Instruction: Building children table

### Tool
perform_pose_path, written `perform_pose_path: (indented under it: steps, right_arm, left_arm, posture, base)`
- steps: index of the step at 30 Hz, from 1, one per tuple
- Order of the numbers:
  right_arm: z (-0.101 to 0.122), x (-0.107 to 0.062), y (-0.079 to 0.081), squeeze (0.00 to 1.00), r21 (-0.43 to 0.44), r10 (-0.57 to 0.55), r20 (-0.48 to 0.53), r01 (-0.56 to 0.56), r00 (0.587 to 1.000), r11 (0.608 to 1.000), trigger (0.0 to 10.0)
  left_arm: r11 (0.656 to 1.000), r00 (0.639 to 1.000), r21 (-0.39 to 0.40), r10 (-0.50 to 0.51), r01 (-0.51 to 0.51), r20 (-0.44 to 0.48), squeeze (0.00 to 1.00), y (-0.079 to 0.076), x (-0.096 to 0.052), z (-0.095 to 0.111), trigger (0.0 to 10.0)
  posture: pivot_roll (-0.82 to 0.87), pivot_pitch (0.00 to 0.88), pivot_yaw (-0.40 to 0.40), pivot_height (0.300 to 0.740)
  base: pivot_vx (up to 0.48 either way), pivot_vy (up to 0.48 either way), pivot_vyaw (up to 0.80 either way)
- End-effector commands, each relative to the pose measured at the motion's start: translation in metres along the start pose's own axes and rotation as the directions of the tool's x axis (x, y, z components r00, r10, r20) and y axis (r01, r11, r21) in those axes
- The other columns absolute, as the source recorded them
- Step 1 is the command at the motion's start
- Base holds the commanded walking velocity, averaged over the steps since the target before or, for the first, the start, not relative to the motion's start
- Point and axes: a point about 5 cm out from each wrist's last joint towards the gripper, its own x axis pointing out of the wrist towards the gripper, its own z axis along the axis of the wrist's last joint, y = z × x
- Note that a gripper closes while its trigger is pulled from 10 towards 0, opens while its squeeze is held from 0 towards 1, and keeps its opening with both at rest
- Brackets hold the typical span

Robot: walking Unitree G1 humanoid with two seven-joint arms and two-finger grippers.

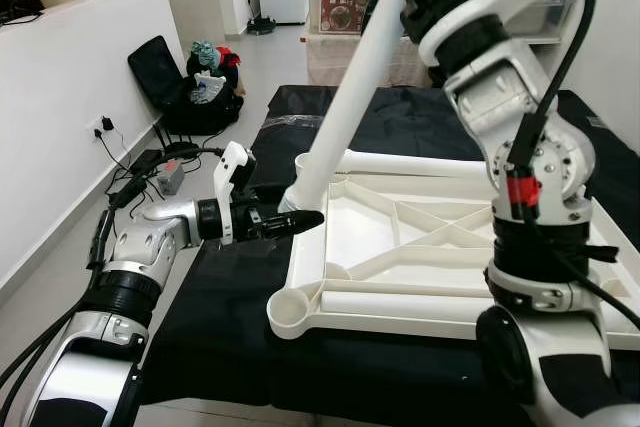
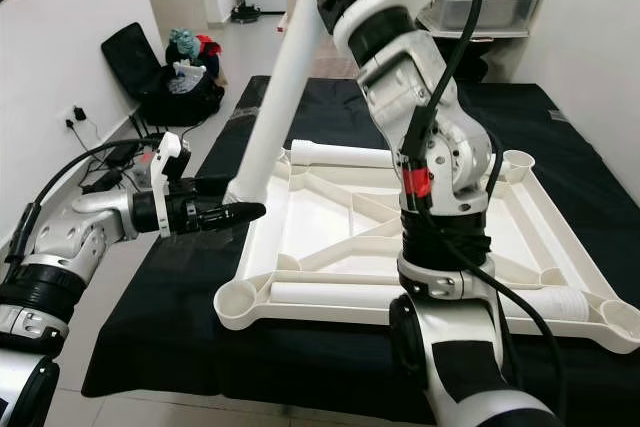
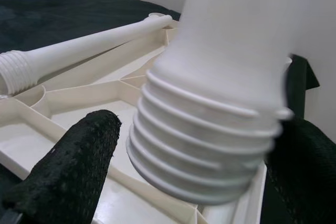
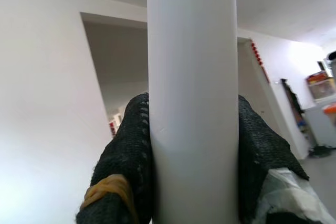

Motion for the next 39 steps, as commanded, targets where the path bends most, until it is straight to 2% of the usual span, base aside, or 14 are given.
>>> perform_pose_path:
  steps: [1, 9, 13, 14, 15, 16, 28, 29, 30, 31, 34, 35, 36, 39]
  right_arm:
    - [-0.003, 0.003, 0.009, 0.0, 0.018, 0.044, -0.014, -0.043, 0.999, 0.999, 0.0]
    - [-0.013, 0.004, 0.015, 0.0, 0.059, 0.058, -0.034, -0.056, 0.998, 0.997, 0.0]
    - [-0.017, 0.004, 0.015, 0.0, 0.077, 0.057, -0.049, -0.053, 0.997, 0.996, 0.0]
    - [-0.018, 0.004, 0.015, 0.0, 0.085, 0.054, -0.051, -0.05, 0.997, 0.995, 0.0]
    - [-0.018, 0.004, 0.015, 0.0, 0.09, 0.052, -0.052, -0.047, 0.997, 0.995, 0.0]
    - [-0.018, 0.004, 0.015, 0.0, 0.094, 0.051, -0.05, -0.046, 0.997, 0.995, 0.0]
    - [-0.018, 0.006, 0.013, 0.0, 0.068, 0.044, -0.059, -0.04, 0.997, 0.997, 0.0]
    - [-0.02, 0.005, 0.012, 0.0, 0.054, 0.035, -0.075, -0.031, 0.997, 0.998, 9.5]
    - [-0.022, 0.004, 0.011, 0.0, 0.053, 0.032, -0.088, -0.028, 0.996, 0.998, 10.0]
    - [-0.023, 0.003, 0.011, 0.02, 0.064, 0.035, -0.096, -0.029, 0.995, 0.998, 10.0]
    - [-0.025, 0.001, 0.01, 0.02, 0.076, 0.037, -0.103, -0.029, 0.994, 0.997, 10.0]
    - [-0.028, -0.001, 0.009, 1.0, 0.076, 0.047, -0.133, -0.037, 0.99, 0.996, 10.0]
    - [-0.032, -0.004, 0.009, 1.0, 0.068, 0.061, -0.164, -0.05, 0.985, 0.996, 10.0]
    - [-0.041, -0.013, 0.008, 1.0, 0.016, 0.097, -0.266, -0.096, 0.959, 0.995, 10.0]
  left_arm:
    - [1.0, 1.0, 0.015, 0.0, -0.001, 0.0, 0.0, 0.001, 0.001, 0.003, 10.0]
    - [0.997, 0.998, 0.056, -0.051, 0.053, -0.037, 0.0, -0.003, 0.009, -0.004, 10.0]
    - [0.995, 0.997, 0.06, -0.073, 0.075, -0.033, 0.0, -0.004, 0.012, -0.004, 7.7]
    - [0.994, 0.996, 0.064, -0.081, 0.083, -0.037, 0.0, -0.005, 0.012, -0.004, 2.5]
    - [0.994, 0.995, 0.067, -0.088, 0.09, -0.042, 0.0, -0.005, 0.013, -0.005, 2.5]
    - [0.992, 0.993, 0.065, -0.109, 0.112, -0.05, 0.0, -0.007, 0.013, -0.007, 0.0]
    - [0.986, 0.989, 0.094, -0.132, 0.138, -0.07, 0.0, -0.013, 0.015, -0.016, 0.0]
    - [0.987, 0.991, 0.102, -0.118, 0.125, -0.07, 0.0, -0.012, 0.016, -0.016, 0.0]
    - [0.988, 0.992, 0.112, -0.1, 0.108, -0.071, 0.0, -0.012, 0.016, -0.016, 0.0]
    - [0.988, 0.994, 0.12, -0.086, 0.095, -0.072, 0.0, -0.011, 0.016, -0.016, 5.3]
    - [0.988, 0.994, 0.127, -0.077, 0.086, -0.072, 0.0, -0.011, 0.016, -0.017, 5.3]
    - [0.987, 0.995, 0.137, -0.072, 0.082, -0.075, 0.0, -0.011, 0.016, -0.016, 8.6]
    - [0.986, 0.994, 0.146, -0.069, 0.08, -0.079, 0.0, -0.01, 0.016, -0.017, 9.7]
    - [0.982, 0.993, 0.174, -0.061, 0.077, -0.096, 0.0, -0.009, 0.014, -0.016, 10.0]
  posture:
    - [-0.04, 0.0, 0.043, 0.74]
    - [-0.04, 0.0, 0.047, 0.74]
    - [-0.04, 0.0, 0.047, 0.74]
    - [-0.04, 0.0, 0.05, 0.74]
    - [-0.04, 0.0, 0.05, 0.74]
    - [-0.04, 0.0, 0.051, 0.74]
    - [-0.03, 0.0, 0.044, 0.74]
    - [-0.03, 0.0, 0.043, 0.74]
    - [-0.03, 0.0, 0.041, 0.74]
    - [-0.03, 0.0, 0.039, 0.74]
    - [-0.03, 0.0, 0.038, 0.74]
    - [-0.03, 0.0, 0.038, 0.74]
    - [-0.03, 0.0, 0.039, 0.74]
    - [-0.03, 0.0, 0.037, 0.74]
  base:
    - [0.0, 0.0, 0.0]
    - [0.0, 0.0, 0.0]
    - [0.0, 0.0, 0.0]
    - [0.0, 0.0, 0.0]
    - [0.0, 0.0, 0.0]
    - [0.0, 0.0, 0.0]
    - [0.0, 0.0, 0.0]
    - [0.0, 0.0, 0.0]
    - [0.0, 0.0, 0.0]
    - [0.0, 0.0, 0.0]
    - [0.0, 0.0, 0.0]
    - [0.0, 0.0, 0.0]
    - [0.0, 0.0, 0.0]
    - [0.0, 0.0, 0.0]
